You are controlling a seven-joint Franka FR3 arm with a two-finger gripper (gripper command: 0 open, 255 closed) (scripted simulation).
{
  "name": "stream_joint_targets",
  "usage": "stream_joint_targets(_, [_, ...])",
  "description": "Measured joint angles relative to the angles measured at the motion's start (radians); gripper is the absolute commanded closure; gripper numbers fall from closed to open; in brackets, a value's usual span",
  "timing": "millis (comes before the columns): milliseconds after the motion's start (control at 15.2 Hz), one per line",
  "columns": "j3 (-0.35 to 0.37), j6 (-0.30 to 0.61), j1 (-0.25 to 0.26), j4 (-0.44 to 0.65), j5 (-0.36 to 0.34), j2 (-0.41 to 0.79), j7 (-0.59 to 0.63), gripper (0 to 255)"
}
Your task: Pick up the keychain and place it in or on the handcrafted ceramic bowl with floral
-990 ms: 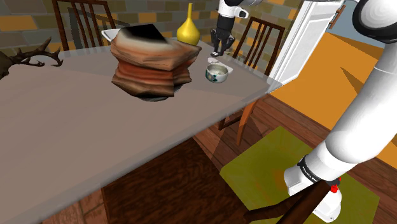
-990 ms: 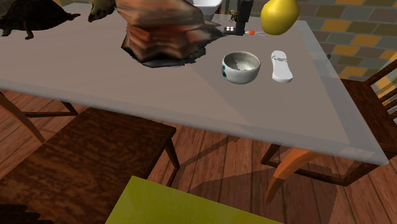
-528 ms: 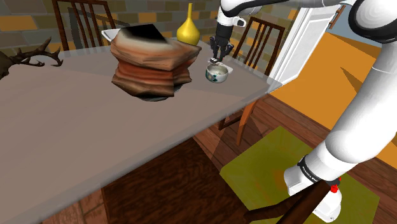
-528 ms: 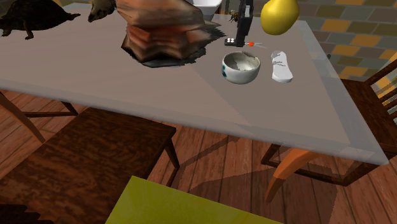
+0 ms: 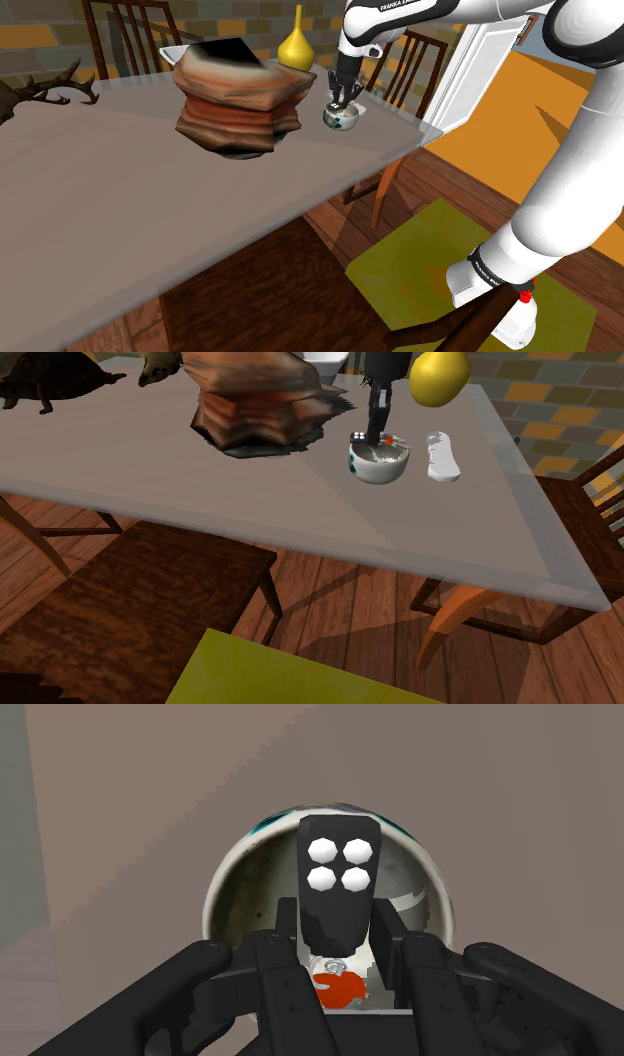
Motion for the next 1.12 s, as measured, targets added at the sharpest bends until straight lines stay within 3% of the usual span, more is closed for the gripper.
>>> stream_joint_targets(462, [-0.001,0.012,0.0,-0.004,-0.001,0.008,-0.001,255])
stream_joint_targets(528, [-0.001,0.012,0.0,-0.004,-0.001,0.008,-0.001,0])
stream_joint_targets(924, [-0.001,0.012,0.0,-0.004,-0.001,0.008,-0.001,0])
stream_joint_targets(1122, [0.0,-0.051,0.0,0.046,0.002,-0.008,-0.002,0])
